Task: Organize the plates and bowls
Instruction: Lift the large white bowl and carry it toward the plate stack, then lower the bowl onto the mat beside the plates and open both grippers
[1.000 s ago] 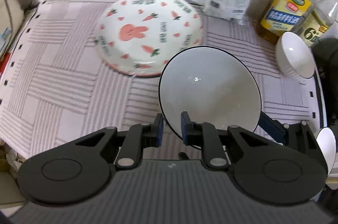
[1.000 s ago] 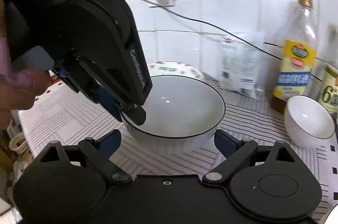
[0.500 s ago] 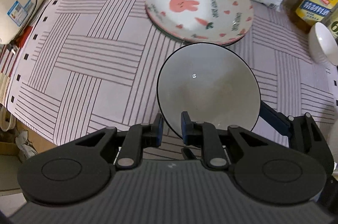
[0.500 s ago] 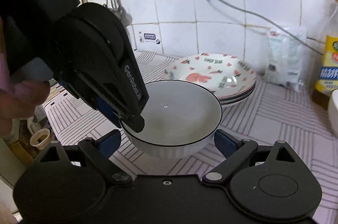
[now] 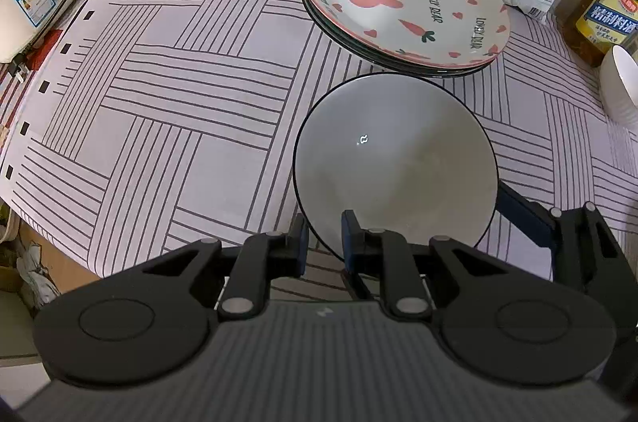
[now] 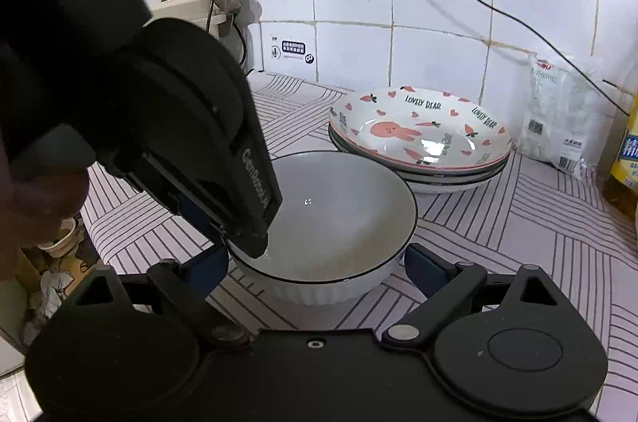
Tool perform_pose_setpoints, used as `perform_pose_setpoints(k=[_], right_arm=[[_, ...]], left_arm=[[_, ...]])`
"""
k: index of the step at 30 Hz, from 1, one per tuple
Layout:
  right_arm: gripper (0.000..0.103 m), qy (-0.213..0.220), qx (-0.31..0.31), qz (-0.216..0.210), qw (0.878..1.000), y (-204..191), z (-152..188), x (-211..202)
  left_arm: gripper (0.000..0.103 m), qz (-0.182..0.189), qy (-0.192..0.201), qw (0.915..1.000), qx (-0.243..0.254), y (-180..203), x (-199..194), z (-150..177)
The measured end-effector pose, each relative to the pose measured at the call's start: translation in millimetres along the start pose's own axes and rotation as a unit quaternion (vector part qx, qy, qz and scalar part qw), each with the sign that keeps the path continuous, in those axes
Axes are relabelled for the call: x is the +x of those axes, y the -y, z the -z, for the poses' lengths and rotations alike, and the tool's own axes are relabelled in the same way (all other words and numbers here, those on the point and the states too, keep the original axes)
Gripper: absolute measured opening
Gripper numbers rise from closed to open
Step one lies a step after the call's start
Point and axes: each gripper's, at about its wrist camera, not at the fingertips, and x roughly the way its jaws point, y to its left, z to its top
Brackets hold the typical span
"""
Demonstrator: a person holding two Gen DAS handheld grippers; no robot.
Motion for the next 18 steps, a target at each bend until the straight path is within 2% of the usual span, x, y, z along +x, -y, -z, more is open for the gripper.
perform_pose_setpoints(k=[4, 6, 9, 11, 13, 16, 18], right_arm=[[0.098, -0.003, 0.001, 0.000, 1.000, -0.1, -0.4, -0.5], [0.097, -0.008, 0.004, -0.001, 1.000, 0.7, -1.6, 0.5], [0.097, -0.010, 0.003, -0.003, 1.000, 1.0, -3.0, -7.4], [0.097, -0.008, -0.001, 0.001, 1.000, 3.6, -3.7, -16.2], [0.097, -0.003, 0.002, 0.005, 1.000, 8.5, -5.6, -27.5], [0.097, 0.011, 0.020, 0.011, 1.000, 18.4, -7.7, -50.9], [0.097, 0.020, 0.031, 0.020, 0.999, 25.5, -8.8, -67.8]], left_arm=[[0.019, -0.007, -0.009, 0.9999, -0.001, 2.0, 0.2, -0.6], [0.028, -0.006, -0.023, 0.9997, -0.007, 3.6, -2.6, -2.0], [0.044, 0.003, -0.021, 0.9997, -0.010, 7.6, -14.4, -2.4], [0.045, -0.008, -0.016, 0.9998, 0.005, 15.0, -24.5, -2.4], [0.053, -0.008, -0.008, 0.9998, 0.018, 22.3, -35.1, -1.9], [0.063, 0.007, -0.002, 0.9994, 0.035, 34.1, -52.5, -0.1], [0.066, 0.016, 0.001, 0.9987, 0.049, 45.1, -64.7, 2.3]])
